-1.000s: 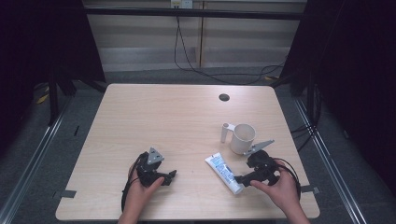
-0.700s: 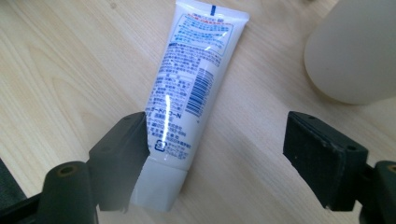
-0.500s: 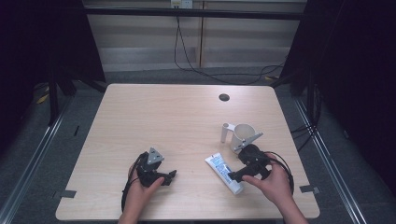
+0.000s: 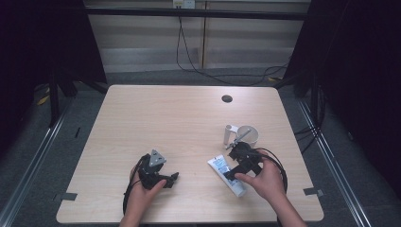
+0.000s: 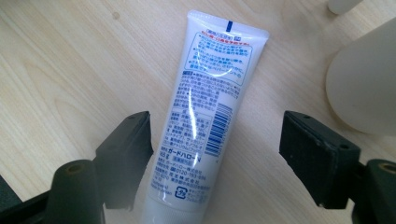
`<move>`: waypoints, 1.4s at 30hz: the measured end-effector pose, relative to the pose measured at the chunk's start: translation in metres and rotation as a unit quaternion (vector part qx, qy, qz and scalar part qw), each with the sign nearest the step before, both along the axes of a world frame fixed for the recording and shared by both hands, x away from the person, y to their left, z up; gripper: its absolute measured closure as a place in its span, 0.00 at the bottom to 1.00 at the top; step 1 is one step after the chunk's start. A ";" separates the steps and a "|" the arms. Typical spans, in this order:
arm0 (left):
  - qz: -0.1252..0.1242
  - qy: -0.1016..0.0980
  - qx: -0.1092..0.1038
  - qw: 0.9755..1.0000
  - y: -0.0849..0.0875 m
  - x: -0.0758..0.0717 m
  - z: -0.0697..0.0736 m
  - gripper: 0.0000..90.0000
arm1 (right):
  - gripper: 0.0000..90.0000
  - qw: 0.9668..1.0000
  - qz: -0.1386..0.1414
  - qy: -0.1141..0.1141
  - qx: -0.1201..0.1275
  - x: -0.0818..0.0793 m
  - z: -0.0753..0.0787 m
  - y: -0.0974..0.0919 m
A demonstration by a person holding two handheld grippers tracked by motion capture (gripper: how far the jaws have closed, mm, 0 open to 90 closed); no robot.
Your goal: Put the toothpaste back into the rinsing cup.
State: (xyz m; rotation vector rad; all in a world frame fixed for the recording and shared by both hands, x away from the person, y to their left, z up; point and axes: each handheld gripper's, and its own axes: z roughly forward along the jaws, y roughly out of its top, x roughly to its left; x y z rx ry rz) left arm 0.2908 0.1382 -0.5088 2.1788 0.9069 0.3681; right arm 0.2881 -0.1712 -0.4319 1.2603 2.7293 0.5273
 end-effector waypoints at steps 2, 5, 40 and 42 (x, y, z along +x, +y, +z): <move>0.000 0.000 0.000 1.000 0.000 0.000 0.000 0.17 | 0.29 1.000 -0.002 0.004 0.002 0.002 -0.001 0.002; 0.000 0.000 0.000 1.000 0.000 0.000 0.000 0.17 | 0.30 1.000 -0.007 0.010 -0.002 0.005 -0.002 0.005; 0.000 0.000 0.000 1.000 0.000 0.000 0.000 0.17 | 0.43 0.998 -0.025 0.025 -0.044 0.025 -0.036 0.033; 0.000 0.000 -0.001 1.000 0.000 0.000 0.000 0.17 | 0.47 0.998 -0.027 0.024 -0.042 0.024 -0.037 0.033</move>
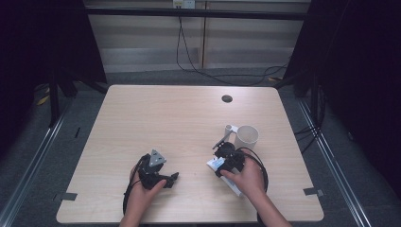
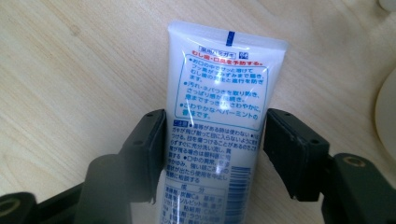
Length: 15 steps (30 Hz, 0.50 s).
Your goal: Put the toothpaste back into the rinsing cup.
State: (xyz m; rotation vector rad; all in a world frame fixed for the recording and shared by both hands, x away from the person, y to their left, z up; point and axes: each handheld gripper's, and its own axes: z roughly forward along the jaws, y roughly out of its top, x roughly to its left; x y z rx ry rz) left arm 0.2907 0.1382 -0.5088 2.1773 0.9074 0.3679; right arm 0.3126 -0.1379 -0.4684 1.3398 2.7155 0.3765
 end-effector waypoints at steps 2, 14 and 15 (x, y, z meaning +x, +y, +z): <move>0.000 0.000 0.000 1.000 0.000 0.000 0.000 0.17 | 0.51 1.000 -0.005 0.003 0.003 0.000 0.001 0.000; 0.000 0.000 0.000 1.000 0.000 0.000 0.000 0.17 | 0.77 0.999 -0.004 0.011 0.032 -0.002 0.010 -0.007; 0.000 0.000 0.000 1.000 0.000 0.000 0.000 0.17 | 0.77 0.999 -0.005 0.012 0.037 -0.003 0.011 -0.008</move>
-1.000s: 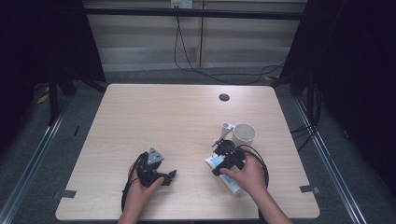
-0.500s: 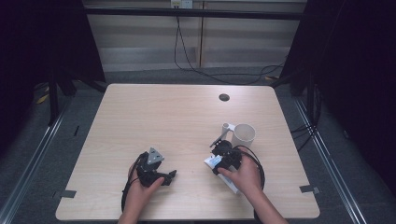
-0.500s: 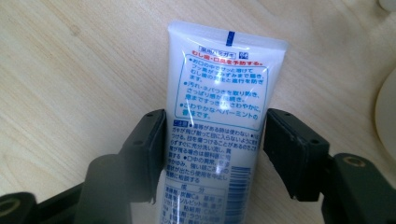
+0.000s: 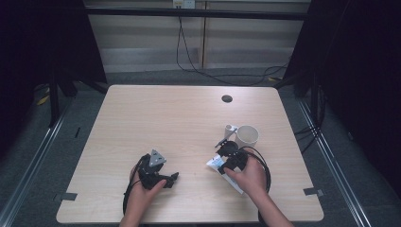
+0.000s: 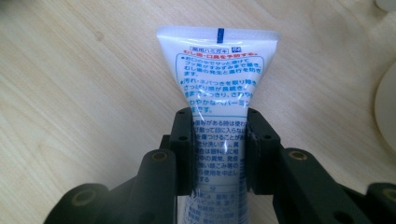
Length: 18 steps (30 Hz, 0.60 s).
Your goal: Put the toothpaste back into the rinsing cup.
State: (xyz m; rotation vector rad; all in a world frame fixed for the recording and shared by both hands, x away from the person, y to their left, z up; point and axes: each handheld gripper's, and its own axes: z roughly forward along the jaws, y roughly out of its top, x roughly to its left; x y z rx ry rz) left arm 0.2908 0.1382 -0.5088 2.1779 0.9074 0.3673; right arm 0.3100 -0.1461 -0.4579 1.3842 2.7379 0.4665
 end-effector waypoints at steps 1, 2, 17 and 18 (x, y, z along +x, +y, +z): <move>-0.001 0.000 0.001 1.000 0.000 0.000 0.000 0.17 | 0.77 1.000 0.001 -0.003 0.004 -0.001 0.001 -0.001; -0.001 0.000 0.001 1.000 0.000 0.000 0.000 0.17 | 0.77 1.000 0.001 -0.010 0.009 -0.002 0.002 -0.002; -0.001 0.000 0.001 1.000 0.000 0.000 0.000 0.17 | 0.77 0.994 -0.006 -0.080 0.079 -0.013 0.028 -0.016; -0.001 0.000 0.001 1.000 0.000 0.000 0.000 0.17 | 0.77 0.993 -0.007 -0.082 0.087 -0.013 0.030 -0.017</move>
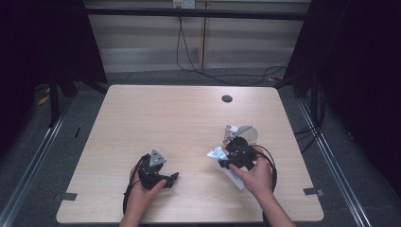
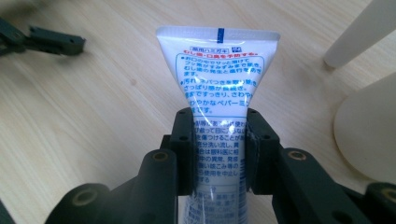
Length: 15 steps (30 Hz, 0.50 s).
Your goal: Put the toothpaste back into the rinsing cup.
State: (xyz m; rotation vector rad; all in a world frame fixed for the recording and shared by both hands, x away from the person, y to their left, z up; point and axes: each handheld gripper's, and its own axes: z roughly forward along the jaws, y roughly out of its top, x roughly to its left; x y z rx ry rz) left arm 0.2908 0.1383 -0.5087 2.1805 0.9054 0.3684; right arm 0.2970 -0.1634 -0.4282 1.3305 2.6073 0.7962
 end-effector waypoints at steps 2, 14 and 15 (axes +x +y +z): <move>0.000 0.000 0.000 1.000 0.000 0.000 0.000 0.17 | 0.77 1.000 -0.001 -0.010 0.008 -0.001 0.003 -0.002; 0.000 0.000 -0.001 1.000 0.000 0.000 0.000 0.17 | 0.78 0.998 0.001 -0.047 0.046 -0.005 0.017 -0.008; 0.000 0.000 -0.001 1.000 0.000 0.000 0.000 0.17 | 0.78 0.998 0.001 -0.050 0.048 -0.005 0.018 -0.008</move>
